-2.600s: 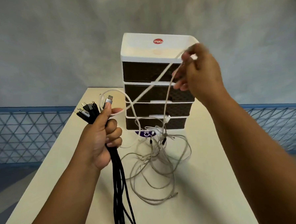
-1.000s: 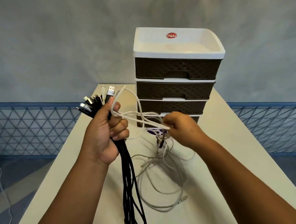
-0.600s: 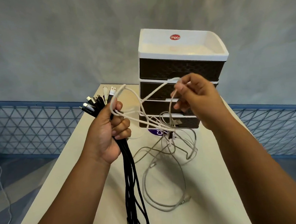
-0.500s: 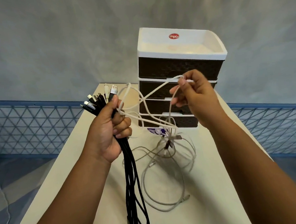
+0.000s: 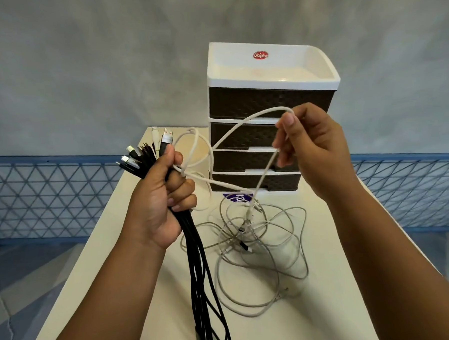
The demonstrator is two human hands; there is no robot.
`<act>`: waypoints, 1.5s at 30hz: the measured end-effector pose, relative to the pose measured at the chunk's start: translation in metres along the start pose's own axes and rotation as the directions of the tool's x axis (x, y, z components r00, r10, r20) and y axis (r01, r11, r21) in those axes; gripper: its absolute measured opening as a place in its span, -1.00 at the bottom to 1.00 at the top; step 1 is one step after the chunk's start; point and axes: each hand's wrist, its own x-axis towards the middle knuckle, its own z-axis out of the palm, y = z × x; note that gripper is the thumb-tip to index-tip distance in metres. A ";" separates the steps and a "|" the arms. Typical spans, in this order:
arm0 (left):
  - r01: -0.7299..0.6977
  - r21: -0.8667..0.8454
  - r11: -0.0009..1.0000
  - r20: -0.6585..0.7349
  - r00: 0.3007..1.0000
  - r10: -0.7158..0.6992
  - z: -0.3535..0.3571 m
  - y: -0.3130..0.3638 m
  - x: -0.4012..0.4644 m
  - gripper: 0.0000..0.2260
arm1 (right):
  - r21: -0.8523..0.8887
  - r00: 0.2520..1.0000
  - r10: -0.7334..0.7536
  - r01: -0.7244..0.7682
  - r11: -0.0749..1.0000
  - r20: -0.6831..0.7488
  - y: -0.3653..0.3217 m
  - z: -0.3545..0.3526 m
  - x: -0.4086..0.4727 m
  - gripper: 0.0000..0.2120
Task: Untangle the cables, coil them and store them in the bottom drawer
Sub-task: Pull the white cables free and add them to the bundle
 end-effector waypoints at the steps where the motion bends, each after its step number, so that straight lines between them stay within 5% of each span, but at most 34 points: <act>1: -0.005 0.010 1.000 0.001 1.000 0.005 -0.001 0.001 -0.001 -0.68 | -0.038 1.000 -0.001 0.001 0.999 -0.012 -0.001 -0.003 -0.005 -0.82; 5: -0.001 0.076 0.997 0.025 1.000 0.000 -0.005 0.005 -0.005 -0.78 | -0.133 0.997 0.063 -0.069 0.989 -0.046 -0.010 -0.011 -0.029 -0.81; 9: 0.064 0.162 0.985 0.101 0.992 -0.081 -0.005 0.001 -0.016 -0.79 | -0.362 0.927 0.361 -0.304 0.881 0.099 -0.016 -0.016 -0.058 -0.77; 12: 0.098 0.235 0.967 0.159 0.978 -0.138 -0.001 -0.004 -0.027 -0.79 | -0.468 0.879 0.455 -0.346 0.813 0.141 -0.022 -0.011 -0.078 -0.80; 19: 0.114 0.383 0.917 0.241 0.946 -0.218 0.016 -0.013 -0.065 -0.79 | -0.449 0.915 0.400 -0.341 0.826 0.043 -0.049 0.000 -0.108 -0.75; 21: 0.104 0.399 0.911 0.255 0.942 -0.219 0.022 -0.013 -0.079 -0.77 | -0.331 0.924 0.381 -0.364 0.870 -0.015 -0.055 -0.001 -0.118 -0.88; 23: 0.098 0.401 0.911 0.246 0.946 -0.210 0.028 -0.014 -0.094 -0.74 | -0.271 0.912 0.407 -0.403 0.874 -0.047 -0.058 -0.009 -0.131 -0.79; 34: -0.061 0.461 0.885 0.151 0.989 -0.010 0.053 -0.020 -0.153 -0.72 | -0.247 0.671 0.740 -0.708 0.661 0.058 -0.027 -0.064 -0.254 -0.76; 41: -0.137 0.423 0.896 0.196 0.979 0.057 0.072 -0.014 -0.183 -0.72 | -0.364 0.599 0.726 -0.628 0.688 0.339 -0.018 -0.047 -0.304 -0.82; 45: -0.150 0.413 0.898 0.200 0.977 0.071 0.081 -0.016 -0.196 -0.72 | -0.655 0.476 0.711 -0.313 0.687 0.518 -0.030 -0.038 -0.309 -0.87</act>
